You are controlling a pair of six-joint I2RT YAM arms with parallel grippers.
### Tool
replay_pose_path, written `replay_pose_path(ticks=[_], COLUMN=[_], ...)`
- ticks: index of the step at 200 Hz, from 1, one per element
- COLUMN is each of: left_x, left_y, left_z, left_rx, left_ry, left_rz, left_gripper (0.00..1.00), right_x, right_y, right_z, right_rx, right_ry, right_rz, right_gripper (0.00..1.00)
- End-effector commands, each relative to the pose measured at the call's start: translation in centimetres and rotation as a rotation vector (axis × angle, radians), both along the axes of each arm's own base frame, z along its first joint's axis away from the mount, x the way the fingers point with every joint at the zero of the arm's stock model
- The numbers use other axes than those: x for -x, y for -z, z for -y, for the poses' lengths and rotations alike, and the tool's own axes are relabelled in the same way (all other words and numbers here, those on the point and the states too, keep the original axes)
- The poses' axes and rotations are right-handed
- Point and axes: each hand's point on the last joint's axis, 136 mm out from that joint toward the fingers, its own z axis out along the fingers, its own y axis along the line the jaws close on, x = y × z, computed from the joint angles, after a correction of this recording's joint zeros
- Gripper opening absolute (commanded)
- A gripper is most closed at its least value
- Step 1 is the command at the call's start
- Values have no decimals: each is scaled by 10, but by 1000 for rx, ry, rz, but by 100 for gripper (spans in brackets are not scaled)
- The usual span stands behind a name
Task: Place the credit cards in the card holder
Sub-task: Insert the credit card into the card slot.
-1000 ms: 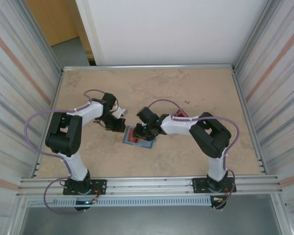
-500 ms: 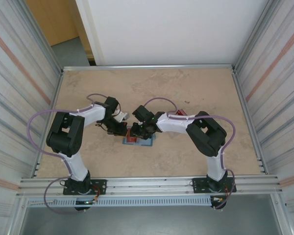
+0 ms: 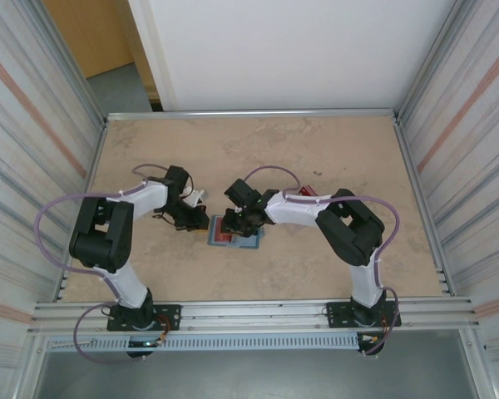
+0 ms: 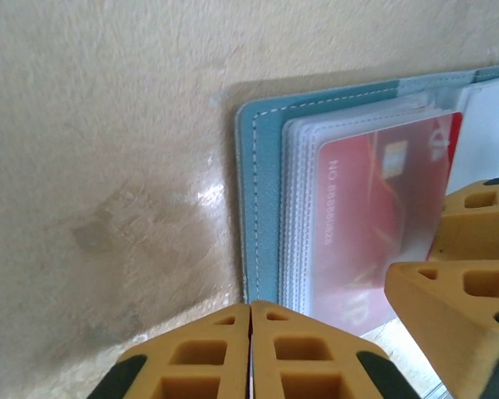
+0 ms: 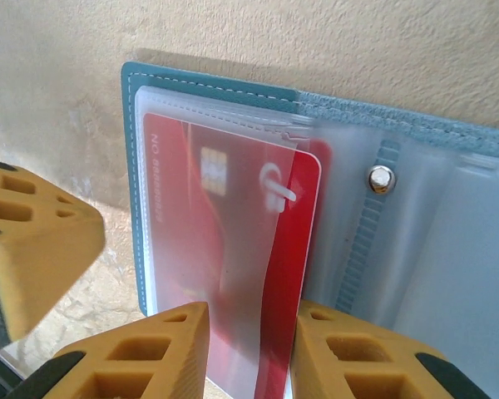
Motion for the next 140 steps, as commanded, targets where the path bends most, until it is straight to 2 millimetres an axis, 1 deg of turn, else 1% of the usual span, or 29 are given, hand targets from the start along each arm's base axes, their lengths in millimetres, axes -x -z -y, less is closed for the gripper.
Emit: replay_pose_path(ticks=[1,19,34,60,90,125,140], left_x=[6,5,6,10,13,18,17], left_y=[7,9,11,17,19,15,16], left_z=[3,3,5,7,12,21,22], left_rx=[18,15,28,24,30,47,49], left_ry=[-30,-35,-42,-40,-40,-20,-21], left_rz=[-36,-42,-51,-71,-82,-82,-82], left_gripper=[8,7,6,5,5,6,6], right_x=[12,12,11,12,15,14,14], right_y=[3,-2,-9,-9,-6,-7,-7], right_z=[6,15,16,12,-1,-11,-8], right_rx=[57,88,83,92,82,104,127], right_ry=[-36,-30,-23,-40,-64,-92,-100], right_rz=[-16,1,18,14,2,7,2], right_gripper=[30,31,33,34,34,35,35])
